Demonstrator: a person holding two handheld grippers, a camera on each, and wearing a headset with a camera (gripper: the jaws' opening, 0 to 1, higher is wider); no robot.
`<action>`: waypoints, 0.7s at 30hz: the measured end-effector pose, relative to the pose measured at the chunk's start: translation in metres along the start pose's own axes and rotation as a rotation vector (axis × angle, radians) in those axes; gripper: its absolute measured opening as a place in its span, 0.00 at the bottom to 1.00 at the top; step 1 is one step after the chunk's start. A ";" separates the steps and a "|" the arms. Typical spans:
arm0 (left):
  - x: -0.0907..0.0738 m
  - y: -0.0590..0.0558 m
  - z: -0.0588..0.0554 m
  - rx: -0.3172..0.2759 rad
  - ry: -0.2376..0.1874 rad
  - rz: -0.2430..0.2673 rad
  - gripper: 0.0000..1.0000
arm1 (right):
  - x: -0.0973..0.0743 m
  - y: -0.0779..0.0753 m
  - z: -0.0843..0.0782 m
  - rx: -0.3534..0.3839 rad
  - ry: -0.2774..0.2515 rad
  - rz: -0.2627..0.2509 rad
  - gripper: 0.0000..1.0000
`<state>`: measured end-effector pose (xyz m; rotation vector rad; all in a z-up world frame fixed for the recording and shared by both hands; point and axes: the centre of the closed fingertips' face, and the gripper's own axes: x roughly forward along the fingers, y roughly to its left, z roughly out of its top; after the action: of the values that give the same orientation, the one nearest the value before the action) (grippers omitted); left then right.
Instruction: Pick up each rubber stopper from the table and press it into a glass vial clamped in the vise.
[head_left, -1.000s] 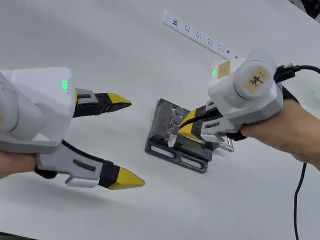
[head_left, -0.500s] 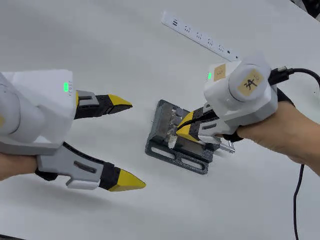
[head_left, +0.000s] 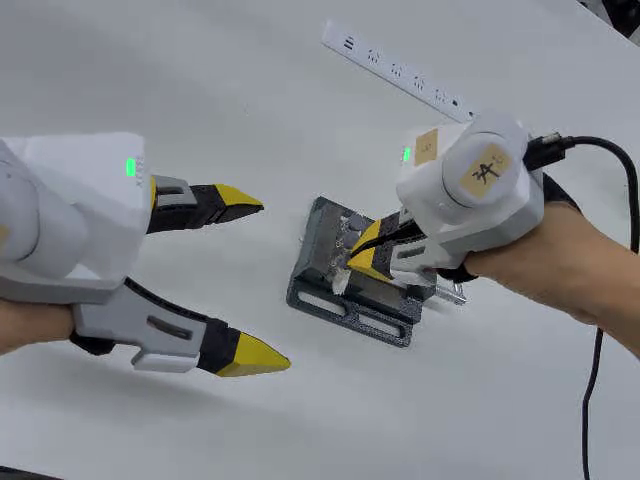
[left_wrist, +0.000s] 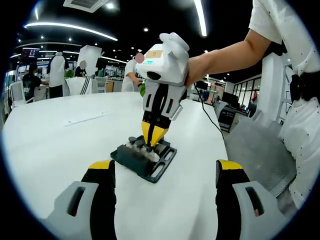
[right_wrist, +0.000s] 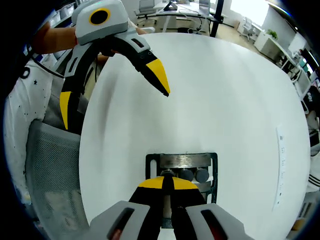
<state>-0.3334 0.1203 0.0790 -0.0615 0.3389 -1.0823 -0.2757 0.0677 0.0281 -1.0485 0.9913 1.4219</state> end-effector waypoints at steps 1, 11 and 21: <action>0.000 0.000 0.000 0.001 0.000 0.000 0.82 | 0.000 0.000 0.000 0.001 0.000 0.000 0.00; 0.001 0.002 0.003 -0.006 -0.014 0.005 0.81 | 0.000 0.001 0.000 0.000 0.017 0.006 0.00; 0.002 0.003 0.003 -0.005 -0.020 0.006 0.81 | 0.000 0.003 0.002 -0.018 0.038 -0.010 0.00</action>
<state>-0.3293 0.1196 0.0812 -0.0754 0.3239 -1.0741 -0.2787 0.0691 0.0285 -1.0954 1.0008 1.4100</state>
